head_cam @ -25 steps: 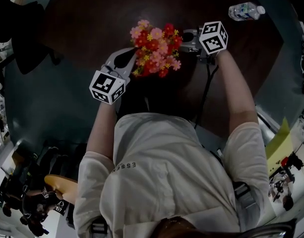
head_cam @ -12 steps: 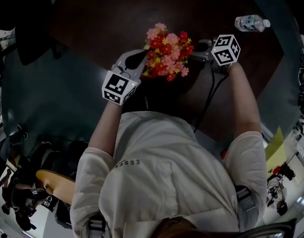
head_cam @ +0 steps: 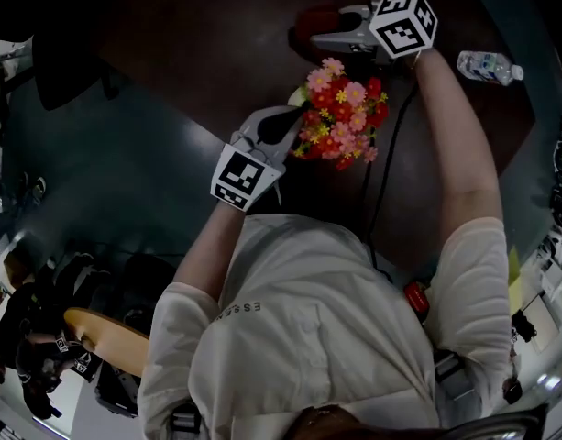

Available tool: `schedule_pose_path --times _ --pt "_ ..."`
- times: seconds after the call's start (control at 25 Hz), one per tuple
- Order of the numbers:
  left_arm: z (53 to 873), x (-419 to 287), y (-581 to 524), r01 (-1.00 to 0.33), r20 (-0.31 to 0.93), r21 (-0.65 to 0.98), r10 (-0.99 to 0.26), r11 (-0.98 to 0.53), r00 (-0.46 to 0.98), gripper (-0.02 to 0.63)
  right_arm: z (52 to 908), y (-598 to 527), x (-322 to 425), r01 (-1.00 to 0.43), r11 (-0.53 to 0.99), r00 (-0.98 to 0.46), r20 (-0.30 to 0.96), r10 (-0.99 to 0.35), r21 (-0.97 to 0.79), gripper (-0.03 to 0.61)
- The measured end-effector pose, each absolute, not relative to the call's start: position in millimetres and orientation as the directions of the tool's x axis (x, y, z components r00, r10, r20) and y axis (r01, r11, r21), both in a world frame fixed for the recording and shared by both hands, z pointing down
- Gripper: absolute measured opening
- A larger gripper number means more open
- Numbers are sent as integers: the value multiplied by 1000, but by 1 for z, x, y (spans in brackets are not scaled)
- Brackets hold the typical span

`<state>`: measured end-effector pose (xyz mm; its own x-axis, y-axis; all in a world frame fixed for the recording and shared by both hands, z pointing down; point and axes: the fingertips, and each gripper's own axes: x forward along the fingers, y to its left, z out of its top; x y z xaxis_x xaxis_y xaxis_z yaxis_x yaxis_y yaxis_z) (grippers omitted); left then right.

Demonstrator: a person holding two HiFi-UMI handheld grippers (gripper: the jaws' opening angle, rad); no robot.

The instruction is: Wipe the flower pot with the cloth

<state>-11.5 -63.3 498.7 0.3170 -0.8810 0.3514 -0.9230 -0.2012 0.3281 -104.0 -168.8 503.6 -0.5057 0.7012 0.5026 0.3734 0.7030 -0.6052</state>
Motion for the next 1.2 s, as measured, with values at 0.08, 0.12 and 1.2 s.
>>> schedule_pose_path --times 0.08,0.12,1.2 --pt "499 -11 -62 -922 355 339 -883 -184 307 15 500 -140 -120 470 616 -393 476 787 -632 49" --pt "500 -11 -63 -923 353 340 -885 -181 304 15 499 -126 -126 509 569 -332 462 822 -647 49" --pt "501 -14 -64 -929 387 332 -875 -163 292 15 515 -92 -74 512 290 -115 270 956 -808 49"
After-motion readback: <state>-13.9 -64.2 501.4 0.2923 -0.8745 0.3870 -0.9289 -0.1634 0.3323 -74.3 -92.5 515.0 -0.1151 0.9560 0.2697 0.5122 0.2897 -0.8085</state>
